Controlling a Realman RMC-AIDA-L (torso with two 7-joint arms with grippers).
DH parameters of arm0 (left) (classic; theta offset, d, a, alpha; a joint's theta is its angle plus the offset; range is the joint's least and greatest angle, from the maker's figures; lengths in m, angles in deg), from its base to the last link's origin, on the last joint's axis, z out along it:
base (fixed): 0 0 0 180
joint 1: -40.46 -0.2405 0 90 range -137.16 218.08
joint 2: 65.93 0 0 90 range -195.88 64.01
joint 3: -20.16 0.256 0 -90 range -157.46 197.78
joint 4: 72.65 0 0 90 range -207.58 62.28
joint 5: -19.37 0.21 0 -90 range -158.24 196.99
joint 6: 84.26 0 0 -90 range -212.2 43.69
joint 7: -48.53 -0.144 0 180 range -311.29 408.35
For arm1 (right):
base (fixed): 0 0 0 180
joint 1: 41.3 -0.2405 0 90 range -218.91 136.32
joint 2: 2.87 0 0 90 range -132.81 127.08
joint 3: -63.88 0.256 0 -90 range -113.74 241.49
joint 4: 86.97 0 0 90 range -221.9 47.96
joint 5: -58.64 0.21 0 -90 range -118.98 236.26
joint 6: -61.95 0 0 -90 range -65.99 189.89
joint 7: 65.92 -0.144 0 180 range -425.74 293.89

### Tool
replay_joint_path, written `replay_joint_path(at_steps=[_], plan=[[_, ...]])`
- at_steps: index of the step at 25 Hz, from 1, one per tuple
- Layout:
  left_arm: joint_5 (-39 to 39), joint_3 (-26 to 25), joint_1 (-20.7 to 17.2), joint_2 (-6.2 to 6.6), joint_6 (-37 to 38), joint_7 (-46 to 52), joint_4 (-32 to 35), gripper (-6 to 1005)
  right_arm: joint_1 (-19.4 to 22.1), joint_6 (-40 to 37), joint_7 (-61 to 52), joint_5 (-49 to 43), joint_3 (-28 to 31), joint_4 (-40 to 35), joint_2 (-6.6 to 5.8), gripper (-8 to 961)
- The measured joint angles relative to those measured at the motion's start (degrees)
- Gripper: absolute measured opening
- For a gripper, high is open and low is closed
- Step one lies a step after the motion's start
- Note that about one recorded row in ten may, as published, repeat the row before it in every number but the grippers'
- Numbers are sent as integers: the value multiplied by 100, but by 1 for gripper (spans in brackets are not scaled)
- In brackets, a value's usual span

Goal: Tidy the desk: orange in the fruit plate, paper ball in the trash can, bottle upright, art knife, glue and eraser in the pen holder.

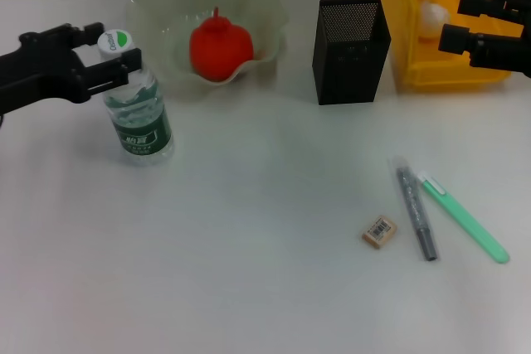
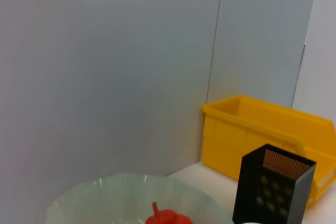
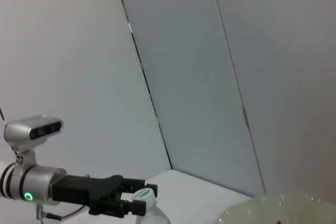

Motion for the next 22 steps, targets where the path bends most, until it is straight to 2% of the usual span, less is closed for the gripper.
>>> replay_joint_path(at_steps=[5, 6, 7, 8, 9, 10, 11, 12, 13, 14, 17, 18, 19, 20, 22], plan=[[-96, -222, -55, 1, 194, -41, 12, 707, 17, 20, -495, -247, -331, -589, -11, 836], [-378, -764, -153, 7, 729, -304, -14, 740, -29, 30, -1030, -682, -593, -1069, -12, 836], [-548, -1052, -202, 6, 1043, -464, -72, 756, -29, 30, -1030, -682, -593, -1069, -12, 836], [-720, -1357, -246, 6, 1353, -632, -149, 772, -88, 11, -1377, -982, -777, -1407, -12, 836], [-720, -1357, -246, 6, 1353, -632, -149, 787, -199, -63, -2008, -1503, -1135, -1983, -11, 836], [-998, -1919, -319, 15, 2048, -975, -394, 803, -199, -63, -2008, -1503, -1135, -1983, -11, 836], [-1050, -2210, -341, 31, 2445, -1147, -563, 819, -249, -91, -2307, -1773, -1313, -2248, -11, 836], [-1007, -2775, -375, 72, 3150, -1433, -904, 819, -383, -145, -3077, -2463, -1781, -2870, -11, 836], [-1007, -2775, -375, 72, 3150, -1433, -904, 819, -383, -145, -3077, -2463, -1781, -2870, -11, 836], [-879, -3083, -442, 123, 3557, -1622, -1162, 818, -560, -286, -3866, -3215, -2250, -3391, -10, 836], [-772, -3249, -679, 219, 3892, -1903, -1547, 818, -990, -773, -4805, -4269, -2881, -3813, -11, 836], [-772, -3249, -679, 219, 3892, -1903, -1547, 818, -990, -773, -4805, -4269, -2881, -3813, -11, 836], [-737, -3240, -813, 251, 3990, -1982, -1638, 818, -1343, -1229, -5228, -4880, -3137, -3756, 1, 836], [-737, -3240, -813, 251, 3990, -1982, -1638, 819, -1343, -1229, -5228, -4880, -3137, -3756, 1, 836], [-676, -3238, -933, 265, 4085, -2021, -1662, 819, -1636, -1605, -5466, -5379, -3339, -3486, 16, 836]])
